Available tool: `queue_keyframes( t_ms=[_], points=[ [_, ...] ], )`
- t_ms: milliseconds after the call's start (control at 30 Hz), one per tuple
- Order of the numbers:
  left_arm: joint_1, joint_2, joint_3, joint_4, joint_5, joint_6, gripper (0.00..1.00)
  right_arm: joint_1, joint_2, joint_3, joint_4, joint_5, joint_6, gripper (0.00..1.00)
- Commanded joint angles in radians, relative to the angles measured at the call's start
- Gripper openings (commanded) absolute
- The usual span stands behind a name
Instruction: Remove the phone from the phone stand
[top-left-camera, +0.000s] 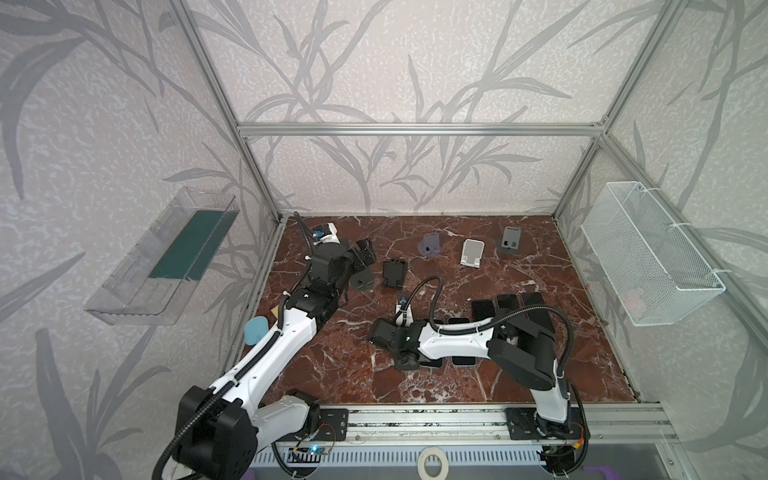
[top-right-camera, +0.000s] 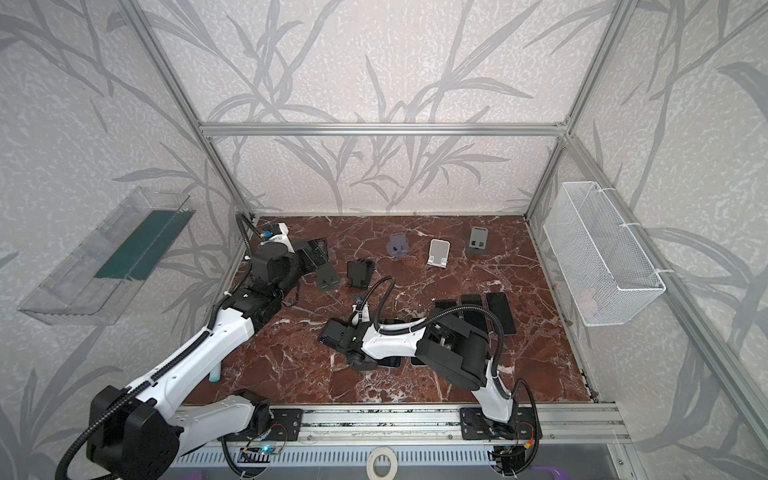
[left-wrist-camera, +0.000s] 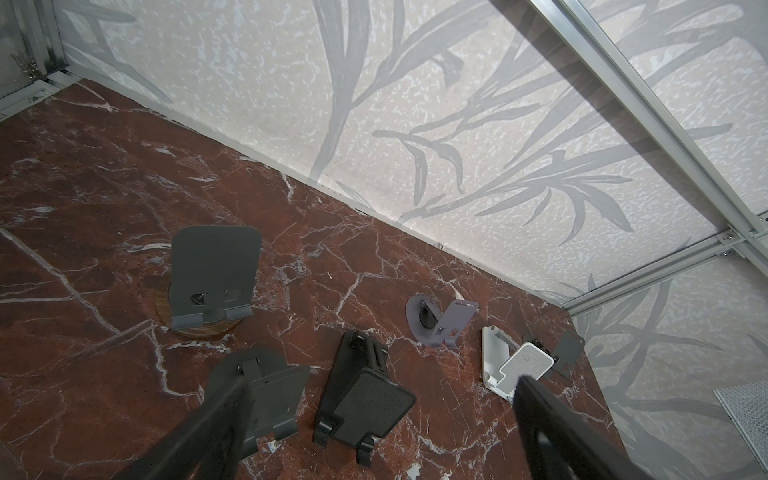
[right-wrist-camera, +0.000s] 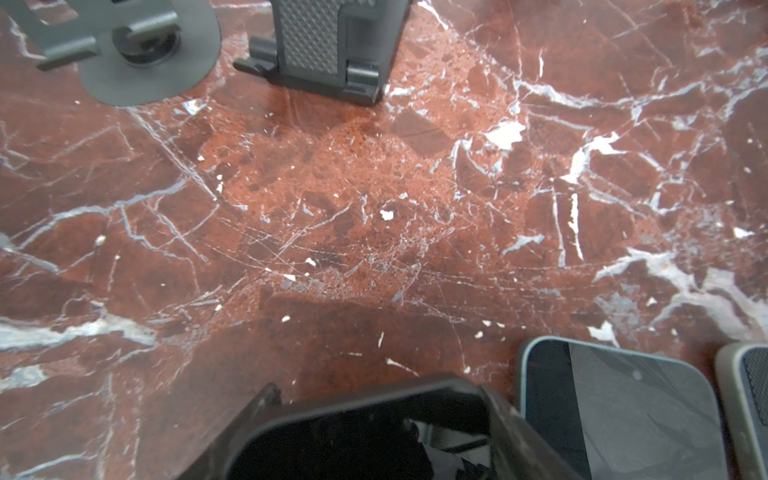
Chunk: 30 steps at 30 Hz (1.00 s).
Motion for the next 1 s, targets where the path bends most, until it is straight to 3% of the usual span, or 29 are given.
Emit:
queue_keyframes(
  t_ms=[0, 600, 900, 967],
  points=[
    [0.004, 0.007, -0.012, 0.02, -0.001, -0.013, 0.98, -0.005, 0.032, 0.032, -0.041, 0.037, 0.047, 0.73],
    [0.005, 0.019, -0.011, 0.018, -0.005, -0.008, 0.98, -0.026, 0.124, 0.14, -0.176, 0.053, 0.168, 0.79],
    [0.007, 0.008, -0.008, 0.017, -0.011, -0.002, 0.98, -0.037, 0.067, 0.062, -0.109, 0.017, 0.15, 0.81],
    [0.007, 0.003, -0.01, 0.017, -0.018, 0.001, 0.98, -0.042, 0.043, 0.025, -0.016, -0.021, 0.086, 0.82]
  ],
)
